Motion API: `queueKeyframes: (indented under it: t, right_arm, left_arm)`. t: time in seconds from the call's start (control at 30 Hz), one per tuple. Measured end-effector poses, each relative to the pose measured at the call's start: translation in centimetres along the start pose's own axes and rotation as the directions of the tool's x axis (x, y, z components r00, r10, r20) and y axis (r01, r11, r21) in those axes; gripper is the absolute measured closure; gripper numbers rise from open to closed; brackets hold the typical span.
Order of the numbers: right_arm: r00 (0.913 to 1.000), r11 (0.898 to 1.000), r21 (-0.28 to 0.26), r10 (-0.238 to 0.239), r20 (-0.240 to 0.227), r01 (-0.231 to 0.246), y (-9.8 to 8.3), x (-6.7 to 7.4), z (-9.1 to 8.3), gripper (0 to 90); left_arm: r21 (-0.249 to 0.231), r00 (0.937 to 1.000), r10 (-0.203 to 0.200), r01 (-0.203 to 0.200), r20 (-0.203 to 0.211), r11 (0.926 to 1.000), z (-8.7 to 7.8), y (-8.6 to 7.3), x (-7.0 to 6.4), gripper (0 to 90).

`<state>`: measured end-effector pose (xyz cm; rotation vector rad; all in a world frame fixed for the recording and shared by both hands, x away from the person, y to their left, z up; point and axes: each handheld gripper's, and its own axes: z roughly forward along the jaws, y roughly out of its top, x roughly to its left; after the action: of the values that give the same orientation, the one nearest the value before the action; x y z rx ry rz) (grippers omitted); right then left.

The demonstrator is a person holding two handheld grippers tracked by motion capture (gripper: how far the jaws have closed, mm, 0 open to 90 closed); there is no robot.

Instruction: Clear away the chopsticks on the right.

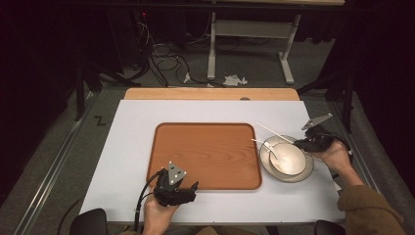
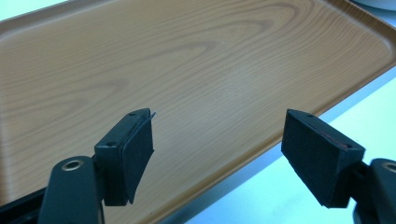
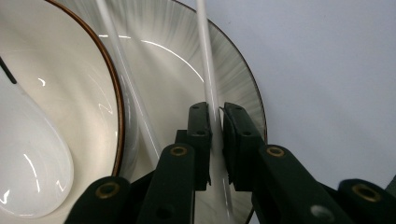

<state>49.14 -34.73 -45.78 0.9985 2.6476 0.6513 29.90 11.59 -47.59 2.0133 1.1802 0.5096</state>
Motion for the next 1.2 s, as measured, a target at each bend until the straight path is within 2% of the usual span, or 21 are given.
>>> queueKeyframes:
  t: [0.13, 0.33, 0.57, 0.67, 0.83, 0.93, 1.07, 1.2]
  right_arm:
    - [0.9999, 1.0, -0.009, 0.01, -0.003, -0.01, -0.1, 0.0, 0.0, 84.8]
    - [0.9997, 1.0, -0.026, 0.005, 0.023, -0.005, -0.5, 0.0, -0.1, 85.4]
    - [0.9967, 0.996, -0.079, 0.052, 0.063, -0.047, -1.3, 0.2, -1.4, 85.5]
    - [0.9942, 0.99, -0.119, 0.079, 0.072, -0.071, -1.7, 0.5, -2.2, 85.5]
    - [0.9891, 0.979, -0.175, 0.12, 0.085, -0.104, -2.3, 1.7, -4.0, 85.6]
    - [0.9858, 0.976, -0.188, 0.13, 0.106, -0.108, -2.6, 2.5, -4.8, 85.5]
    - [0.9772, 0.968, -0.209, 0.168, 0.129, -0.139, -3.1, 3.7, -5.8, 85.5]
    - [0.9753, 0.961, -0.242, 0.173, 0.137, -0.136, -3.3, 5.3, -6.7, 85.5]
  left_arm:
    - [0.003, 1.0, 0.003, -0.003, 0.001, 1.0, 0.0, 0.0, 0.0, 25.0]
    - [0.004, 0.9999, 0.006, -0.006, 0.008, 1.0, 0.1, 0.1, -0.1, 25.0]
    - [0.01, 0.9995, 0.022, -0.022, 0.024, 0.9997, 0.4, 0.3, -0.2, 25.0]
    - [0.009, 0.9989, 0.029, -0.029, 0.036, 0.9995, 0.6, 0.5, -0.4, 25.0]
    - [0.007, 0.9968, 0.05, -0.051, 0.062, 0.9987, 1.0, 1.0, -0.6, 25.0]
    - [0.007, 0.9949, 0.062, -0.063, 0.08, 0.998, 1.4, 1.3, -0.8, 25.0]
    - [0.005, 0.9912, 0.081, -0.082, 0.105, 0.9967, 1.9, 1.7, -1.1, 25.0]
    - [0.006, 0.9883, 0.093, -0.094, 0.121, 0.9955, 2.3, 1.9, -1.3, 25.0]
